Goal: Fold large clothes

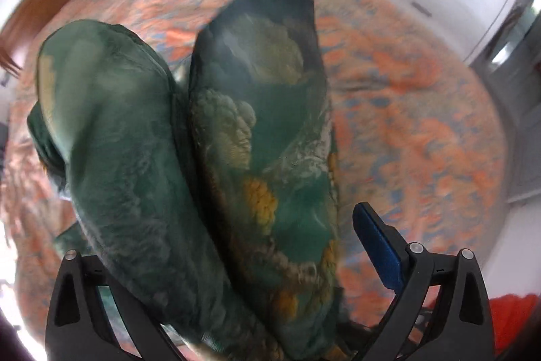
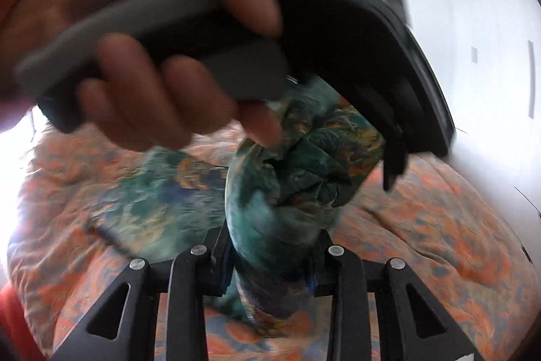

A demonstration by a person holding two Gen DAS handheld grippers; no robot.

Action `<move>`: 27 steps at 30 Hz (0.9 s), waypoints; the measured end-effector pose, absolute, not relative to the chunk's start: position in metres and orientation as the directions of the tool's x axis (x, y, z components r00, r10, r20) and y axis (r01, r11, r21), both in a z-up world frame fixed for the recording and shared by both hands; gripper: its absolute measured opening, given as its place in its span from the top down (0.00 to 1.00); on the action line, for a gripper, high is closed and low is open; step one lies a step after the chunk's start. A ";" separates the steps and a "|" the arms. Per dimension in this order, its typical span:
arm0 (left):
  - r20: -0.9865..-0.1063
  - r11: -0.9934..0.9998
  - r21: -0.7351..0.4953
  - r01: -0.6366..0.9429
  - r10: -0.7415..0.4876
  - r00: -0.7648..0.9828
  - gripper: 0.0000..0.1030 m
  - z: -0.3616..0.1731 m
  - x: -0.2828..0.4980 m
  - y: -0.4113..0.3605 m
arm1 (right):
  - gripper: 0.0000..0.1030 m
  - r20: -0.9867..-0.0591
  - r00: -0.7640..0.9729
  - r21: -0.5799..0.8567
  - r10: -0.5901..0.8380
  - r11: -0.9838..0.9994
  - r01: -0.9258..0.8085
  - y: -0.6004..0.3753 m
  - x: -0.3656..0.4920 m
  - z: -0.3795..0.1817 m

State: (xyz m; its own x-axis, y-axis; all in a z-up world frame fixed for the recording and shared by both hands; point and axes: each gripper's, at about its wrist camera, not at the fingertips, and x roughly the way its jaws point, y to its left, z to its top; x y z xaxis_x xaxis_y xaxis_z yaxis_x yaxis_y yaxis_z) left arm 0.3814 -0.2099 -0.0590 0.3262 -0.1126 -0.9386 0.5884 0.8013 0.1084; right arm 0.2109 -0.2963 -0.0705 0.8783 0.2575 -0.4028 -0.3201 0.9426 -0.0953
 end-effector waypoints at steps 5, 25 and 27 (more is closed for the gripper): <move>-0.944 0.834 0.063 0.549 -0.129 0.305 0.69 -0.060 0.386 -0.185 | 0.69 -0.414 0.864 -0.115 0.288 0.925 -0.363 -0.293 0.208 -0.076; -0.903 0.957 -0.194 0.215 -0.260 0.342 0.71 -0.127 0.381 0.113 | 0.17 -0.500 0.729 0.336 0.467 0.881 -0.334 -0.345 0.177 -0.089; -0.902 0.959 -0.208 0.192 -0.264 0.341 0.71 -0.143 0.379 0.133 | 0.17 -0.513 0.726 0.329 0.459 0.886 -0.327 -0.341 0.183 -0.089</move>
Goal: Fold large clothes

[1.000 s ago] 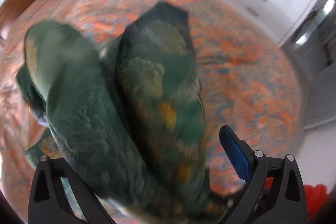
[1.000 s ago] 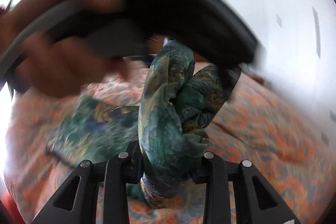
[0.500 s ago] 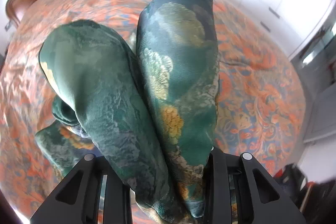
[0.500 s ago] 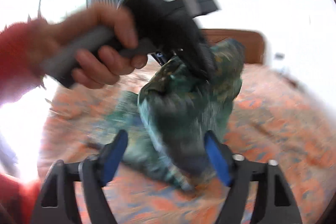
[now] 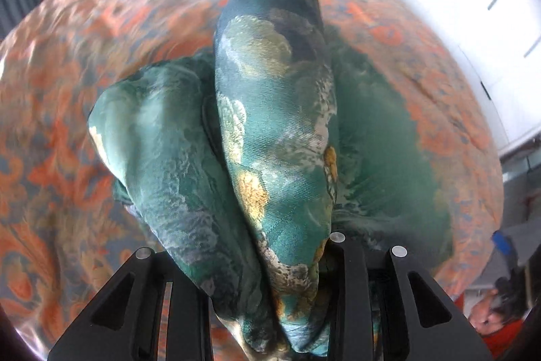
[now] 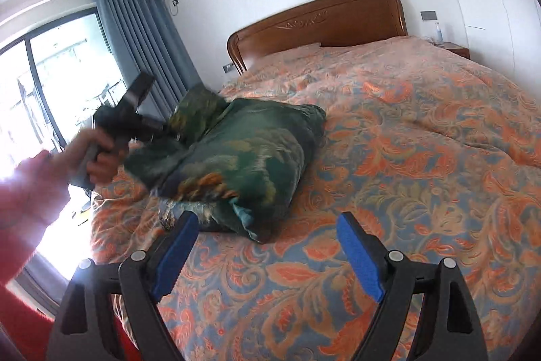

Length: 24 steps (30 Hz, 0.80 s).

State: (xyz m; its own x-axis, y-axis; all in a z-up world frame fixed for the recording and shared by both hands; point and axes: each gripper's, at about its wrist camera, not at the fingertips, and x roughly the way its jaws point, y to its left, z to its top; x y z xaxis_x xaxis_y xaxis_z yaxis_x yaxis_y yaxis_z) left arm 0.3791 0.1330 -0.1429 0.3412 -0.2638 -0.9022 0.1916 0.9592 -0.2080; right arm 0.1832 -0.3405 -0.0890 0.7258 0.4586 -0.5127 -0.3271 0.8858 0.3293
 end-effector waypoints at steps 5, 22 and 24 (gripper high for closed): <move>-0.877 0.943 -0.299 0.147 -0.332 0.347 0.68 -0.167 0.374 0.162 | 0.17 -0.578 0.714 0.263 0.396 0.918 -0.296 -0.319 0.212 -0.078; -0.824 0.897 -0.436 0.077 -0.432 0.368 0.57 -0.217 0.365 0.210 | 0.31 -0.704 0.467 0.253 0.535 0.803 -0.540 -0.160 0.320 -0.120; -0.817 0.886 -0.458 0.066 -0.449 0.362 0.57 -0.226 0.365 0.213 | 0.30 -0.744 0.383 0.334 0.548 0.801 -0.497 -0.163 0.335 -0.144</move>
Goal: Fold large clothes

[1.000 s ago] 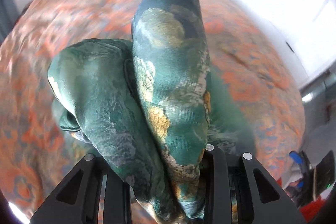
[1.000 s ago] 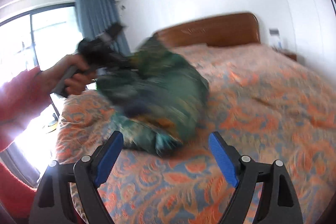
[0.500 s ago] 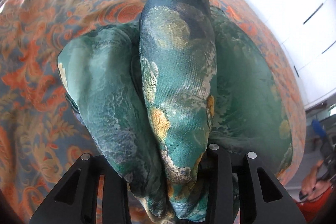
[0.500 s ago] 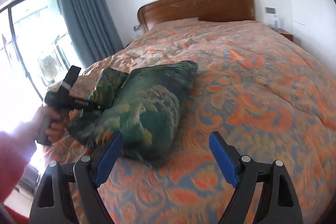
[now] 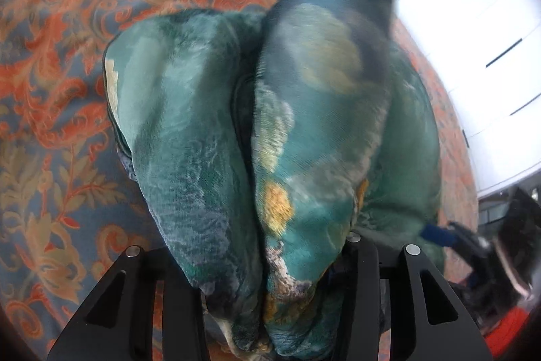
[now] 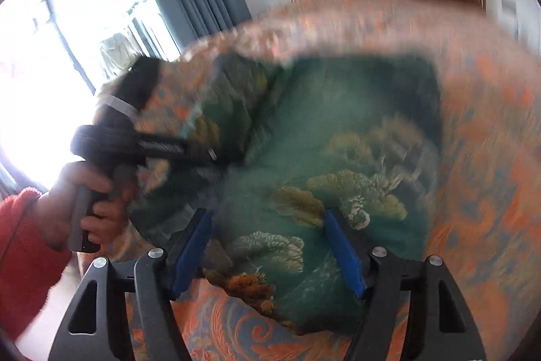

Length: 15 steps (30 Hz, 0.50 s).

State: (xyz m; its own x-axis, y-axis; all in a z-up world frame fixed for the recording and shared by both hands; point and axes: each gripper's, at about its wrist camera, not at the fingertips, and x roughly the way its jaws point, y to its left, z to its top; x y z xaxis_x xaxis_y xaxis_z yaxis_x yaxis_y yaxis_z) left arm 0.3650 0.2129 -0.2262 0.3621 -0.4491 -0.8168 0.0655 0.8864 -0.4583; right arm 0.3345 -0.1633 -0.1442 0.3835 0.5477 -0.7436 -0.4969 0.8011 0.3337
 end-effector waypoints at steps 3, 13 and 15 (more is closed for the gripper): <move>-0.804 0.874 -0.483 0.050 -0.465 0.371 0.56 -0.235 0.366 0.219 | 0.31 -0.763 0.303 0.424 0.572 0.795 -0.433 -0.173 0.353 -0.170; -0.808 0.885 -0.465 0.042 -0.443 0.389 0.55 -0.237 0.352 0.210 | 0.31 -0.812 0.380 0.221 0.443 0.837 -0.501 -0.144 0.339 -0.175; -0.810 0.884 -0.465 0.041 -0.443 0.384 0.54 -0.230 0.348 0.204 | 0.31 -0.823 0.375 0.195 0.426 0.833 -0.517 -0.138 0.339 -0.169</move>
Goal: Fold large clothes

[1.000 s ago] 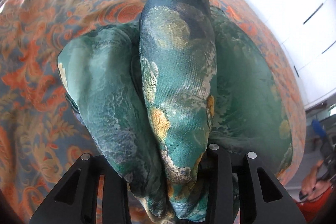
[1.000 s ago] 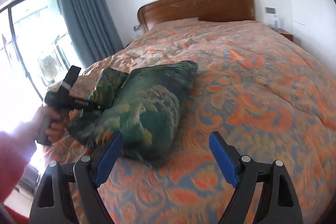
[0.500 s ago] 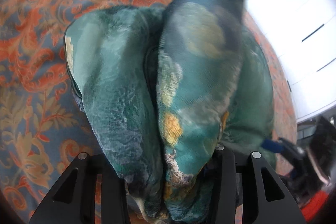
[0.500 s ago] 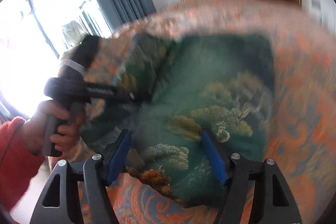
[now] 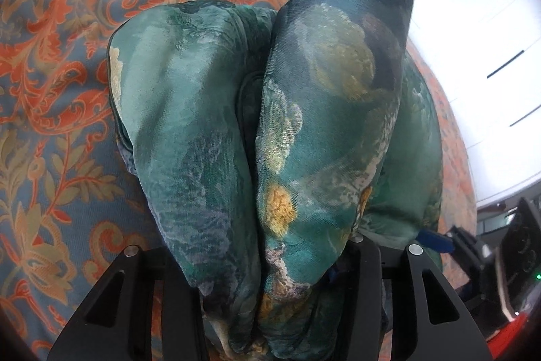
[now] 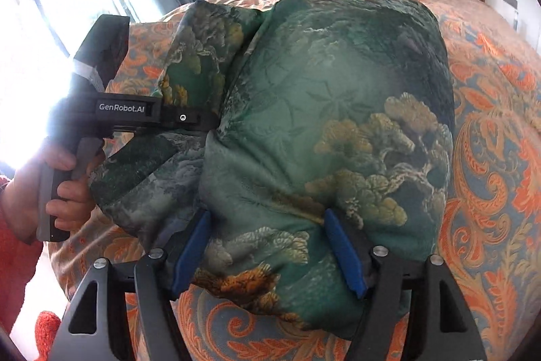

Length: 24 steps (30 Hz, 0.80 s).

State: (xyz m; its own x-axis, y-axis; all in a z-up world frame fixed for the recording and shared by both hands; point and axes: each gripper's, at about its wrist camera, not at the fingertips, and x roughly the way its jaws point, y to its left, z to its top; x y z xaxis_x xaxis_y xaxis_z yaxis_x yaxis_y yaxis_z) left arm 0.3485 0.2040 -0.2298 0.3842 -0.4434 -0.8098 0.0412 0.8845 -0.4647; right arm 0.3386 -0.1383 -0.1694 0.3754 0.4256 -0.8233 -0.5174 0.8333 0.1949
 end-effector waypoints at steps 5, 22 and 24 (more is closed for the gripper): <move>-0.821 0.892 -0.449 0.049 -0.433 0.372 0.52 -0.225 0.355 0.199 | 0.30 -0.840 0.366 0.123 0.400 0.799 -0.589 -0.114 0.340 -0.131; -0.816 0.891 -0.451 0.045 -0.433 0.382 0.50 -0.235 0.354 0.205 | 0.22 -0.892 0.428 0.079 0.145 0.982 -0.169 -0.135 0.526 -0.177; -0.813 0.887 -0.460 0.041 -0.439 0.382 0.49 -0.236 0.353 0.205 | 0.22 -0.899 0.423 0.051 0.117 0.985 -0.166 -0.134 0.526 -0.184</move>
